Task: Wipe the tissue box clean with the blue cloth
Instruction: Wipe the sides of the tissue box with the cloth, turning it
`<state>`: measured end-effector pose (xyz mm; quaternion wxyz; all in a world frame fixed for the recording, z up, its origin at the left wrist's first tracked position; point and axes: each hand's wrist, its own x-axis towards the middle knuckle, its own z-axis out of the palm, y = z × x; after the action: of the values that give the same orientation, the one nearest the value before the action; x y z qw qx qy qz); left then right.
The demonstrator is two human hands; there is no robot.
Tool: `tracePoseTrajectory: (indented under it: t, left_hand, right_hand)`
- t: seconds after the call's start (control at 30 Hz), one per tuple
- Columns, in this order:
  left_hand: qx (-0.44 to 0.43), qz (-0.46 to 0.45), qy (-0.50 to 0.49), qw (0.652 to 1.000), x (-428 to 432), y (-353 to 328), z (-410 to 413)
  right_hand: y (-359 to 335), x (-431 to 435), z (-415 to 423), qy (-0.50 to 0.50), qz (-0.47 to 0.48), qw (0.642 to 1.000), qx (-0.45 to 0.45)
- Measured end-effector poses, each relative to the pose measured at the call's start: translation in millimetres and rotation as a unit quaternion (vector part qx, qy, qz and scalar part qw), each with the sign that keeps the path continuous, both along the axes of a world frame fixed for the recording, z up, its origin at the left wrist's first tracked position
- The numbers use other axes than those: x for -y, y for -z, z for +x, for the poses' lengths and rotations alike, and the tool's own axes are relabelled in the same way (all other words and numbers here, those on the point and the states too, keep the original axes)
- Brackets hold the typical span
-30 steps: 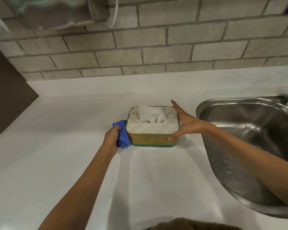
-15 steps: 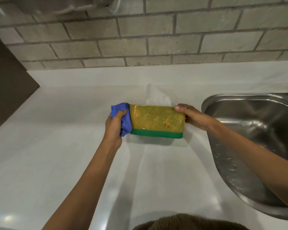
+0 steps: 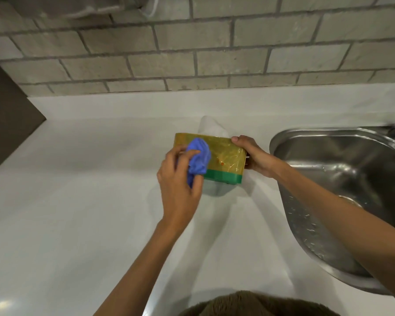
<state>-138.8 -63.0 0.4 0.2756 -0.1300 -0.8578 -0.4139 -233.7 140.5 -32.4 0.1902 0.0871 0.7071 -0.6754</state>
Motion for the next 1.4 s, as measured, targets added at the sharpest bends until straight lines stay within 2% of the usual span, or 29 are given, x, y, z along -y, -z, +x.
tracePoseTrajectory:
  t: [0.1, 0.23, 0.4, 0.5, 0.63, 0.8, 0.9, 1.0, 1.1, 1.27, 1.33, 1.4]
  left_hand:
    - [0.004, -0.144, -0.013, 0.989, -15.4, 12.1, 5.7]
    - [0.021, -0.182, -0.037, 0.982, -37.8, 14.2, 6.9]
    - [-0.039, -0.253, 0.0, 0.967, -41.2, 20.0, 12.3]
    - [-0.021, -0.227, -0.045, 0.973, -18.6, 26.3, 11.4]
    - [0.036, -0.124, -0.139, 0.982, -14.0, 17.1, -0.9]
    - [-0.052, -0.189, -0.029, 0.98, -38.0, 25.1, 11.7]
    - [-0.056, -0.196, -0.015, 0.979, -17.8, 35.5, 15.7]
    - [0.015, -0.105, -0.114, 0.988, 8.8, 32.8, 10.4]
    - [0.075, -0.019, -0.186, 0.98, 4.6, 15.1, -9.5]
    - [-0.018, -0.135, -0.072, 0.988, -29.6, 19.2, 2.2]
    - [-0.045, -0.156, -0.032, 0.986, -23.1, 30.7, 11.1]
    - [-0.032, -0.149, -0.049, 0.987, -5.0, 35.7, 10.2]
  right_hand:
    - [1.6, 1.3, 1.2, 0.011, -0.002, 1.0, -0.007]
    - [2.7, 3.3, 3.0, 0.025, 0.01, 1.0, -0.009]
    - [1.5, 2.2, 3.3, 0.026, 0.015, 0.999, -0.016]
    - [0.9, 2.3, 4.2, 0.012, 0.022, 0.999, -0.029]
    - [-0.2, 7.7, 5.2, -0.002, 0.03, 0.999, -0.039]
    - [2.3, 10.0, 8.2, 0.017, 0.018, 0.999, -0.04]
    - [-1.5, 7.6, 9.5, 0.0, 0.023, 0.999, -0.047]
    - [-4.6, 7.1, 10.2, -0.014, 0.038, 0.998, -0.057]
    - [-5.7, 9.7, 11.7, -0.024, 0.042, 0.997, -0.058]
    - [-2.3, 9.4, 12.7, -0.002, 0.027, 0.998, -0.058]
    - [-2.0, 7.5, 12.9, -0.007, 0.026, 0.998, -0.058]
    - [-3.1, 6.3, 13.4, -0.019, 0.03, 0.998, -0.061]
